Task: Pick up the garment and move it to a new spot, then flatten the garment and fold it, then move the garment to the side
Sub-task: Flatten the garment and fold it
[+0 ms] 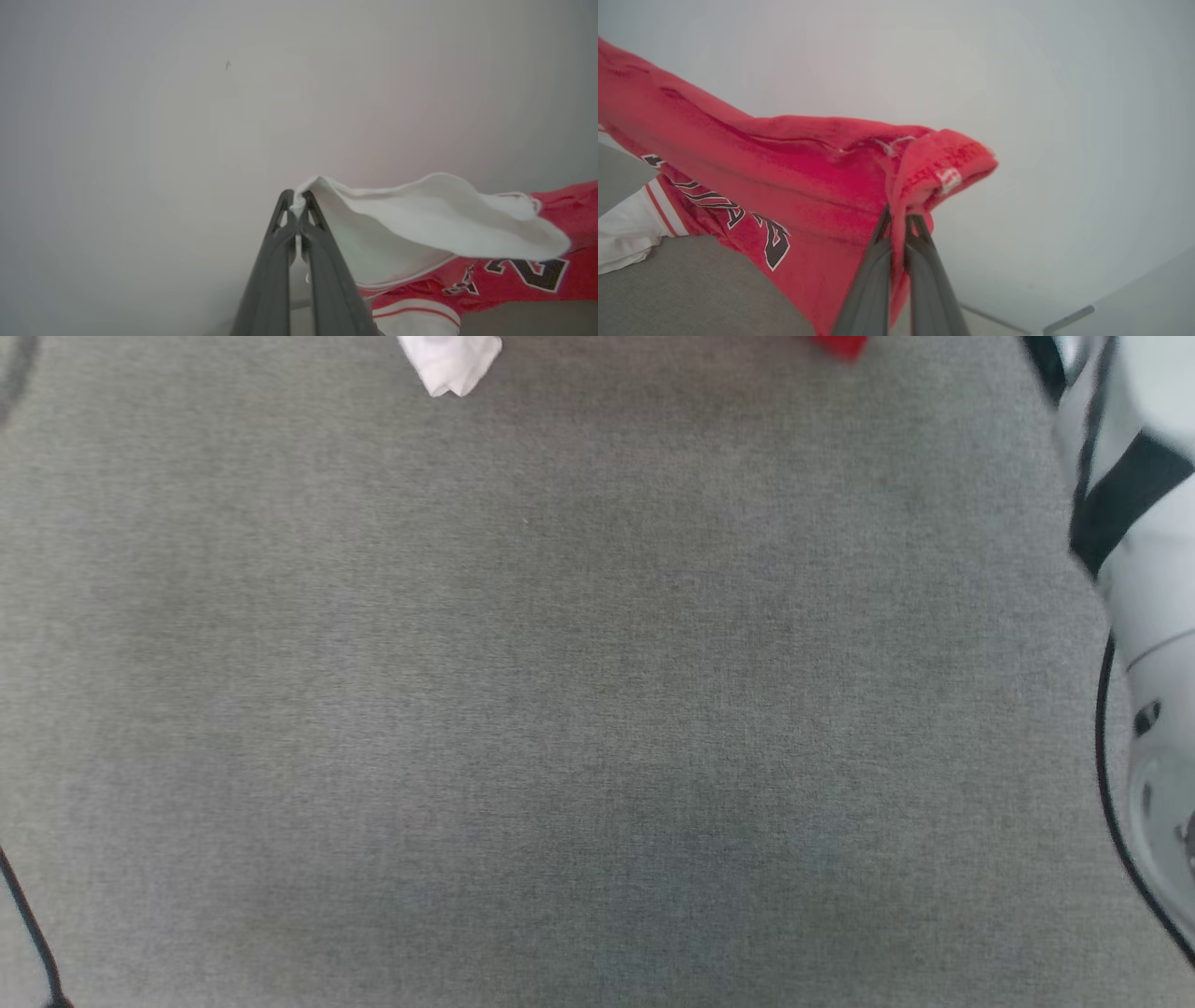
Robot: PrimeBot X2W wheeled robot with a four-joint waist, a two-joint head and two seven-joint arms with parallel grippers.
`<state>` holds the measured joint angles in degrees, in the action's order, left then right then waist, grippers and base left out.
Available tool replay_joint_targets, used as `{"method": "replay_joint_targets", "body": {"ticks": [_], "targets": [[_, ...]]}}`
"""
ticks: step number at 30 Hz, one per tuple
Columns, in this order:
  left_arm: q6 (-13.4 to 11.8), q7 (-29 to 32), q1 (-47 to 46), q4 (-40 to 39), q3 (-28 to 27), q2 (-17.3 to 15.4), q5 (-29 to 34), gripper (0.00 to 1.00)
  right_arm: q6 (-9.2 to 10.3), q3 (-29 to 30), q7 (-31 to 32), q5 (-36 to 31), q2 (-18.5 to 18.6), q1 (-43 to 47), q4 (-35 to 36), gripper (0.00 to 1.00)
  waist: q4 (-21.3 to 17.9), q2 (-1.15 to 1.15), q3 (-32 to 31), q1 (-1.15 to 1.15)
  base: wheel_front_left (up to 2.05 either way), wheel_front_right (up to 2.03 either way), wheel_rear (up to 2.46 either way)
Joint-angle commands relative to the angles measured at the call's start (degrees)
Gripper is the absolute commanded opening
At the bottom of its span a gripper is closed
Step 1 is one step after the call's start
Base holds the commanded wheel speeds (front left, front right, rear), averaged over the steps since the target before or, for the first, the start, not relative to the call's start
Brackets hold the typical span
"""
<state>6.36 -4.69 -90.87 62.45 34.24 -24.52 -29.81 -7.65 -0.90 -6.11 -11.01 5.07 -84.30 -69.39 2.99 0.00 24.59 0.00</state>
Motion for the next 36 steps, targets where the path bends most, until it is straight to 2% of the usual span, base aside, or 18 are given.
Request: {"method": "replay_joint_targets", "body": {"ticks": [1,6,9,10,13,19,23,28,34,36], "targets": [[0.5,1.7,2.2,0.5,0.6,0.4,-1.2,0.00,0.30,0.6,0.7,1.8,-0.1,1.6,-1.1,0.00,0.6,0.00,-0.9,0.00,0.00,0.00,0.00],[1.1,11.2,9.8,-0.3,3.5,1.6,-5.1,0.00,0.30,-1.8,3.6,4.1,0.6,6.6,-3.4,0.00,1.7,0.00,-3.2,0.00,0.00,0.00,0.00],[1.1,18.1,15.0,-4.1,6.0,0.6,-9.1,0.00,0.30,-3.7,4.8,7.3,0.4,9.8,-4.0,0.00,2.1,0.00,-4.7,0.00,0.00,0.00,0.00],[1.1,18.1,15.0,-4.1,6.0,0.6,-9.1,0.00,0.30,-3.7,4.8,7.3,0.4,9.8,-4.0,0.00,2.1,0.00,-4.7,0.00,0.00,0.00,0.00],[1.1,24.9,21.1,-9.7,9.1,-1.7,-12.5,0.00,0.29,-6.5,6.0,11.4,-0.2,13.2,-4.3,0.00,2.5,0.00,-6.0,0.00,0.00,0.00,0.00],[0.5,34.5,32.7,-21.1,10.8,-6.8,-17.9,0.00,0.29,-13.2,10.2,20.9,0.0,19.9,-2.6,0.00,2.9,0.00,-8.3,0.00,0.00,0.00,0.00],[-3.4,38.6,41.3,-31.7,10.8,-10.8,-20.5,0.00,0.29,-19.1,14.5,28.8,2.3,25.8,3.8,0.00,2.9,0.00,-9.2,0.00,0.00,0.00,0.00],[-10.5,42.2,52.0,-46.8,10.9,-16.2,-22.6,0.00,0.29,-25.4,20.5,39.7,9.4,35.3,17.8,0.00,3.1,0.00,-10.3,0.00,0.00,0.00,0.00],[-18.4,44.9,62.1,-60.9,10.8,-21.5,-25.3,0.00,0.21,-26.6,28.0,48.2,18.5,48.2,34.0,0.00,3.2,0.00,-11.8,0.00,0.00,0.00,0.00],[-20.7,45.6,65.1,-64.7,11.0,-23.1,-25.7,0.00,0.18,-26.3,30.6,48.7,21.6,52.1,39.0,0.00,3.2,0.00,-12.3,0.00,0.00,0.00,0.00]]}}
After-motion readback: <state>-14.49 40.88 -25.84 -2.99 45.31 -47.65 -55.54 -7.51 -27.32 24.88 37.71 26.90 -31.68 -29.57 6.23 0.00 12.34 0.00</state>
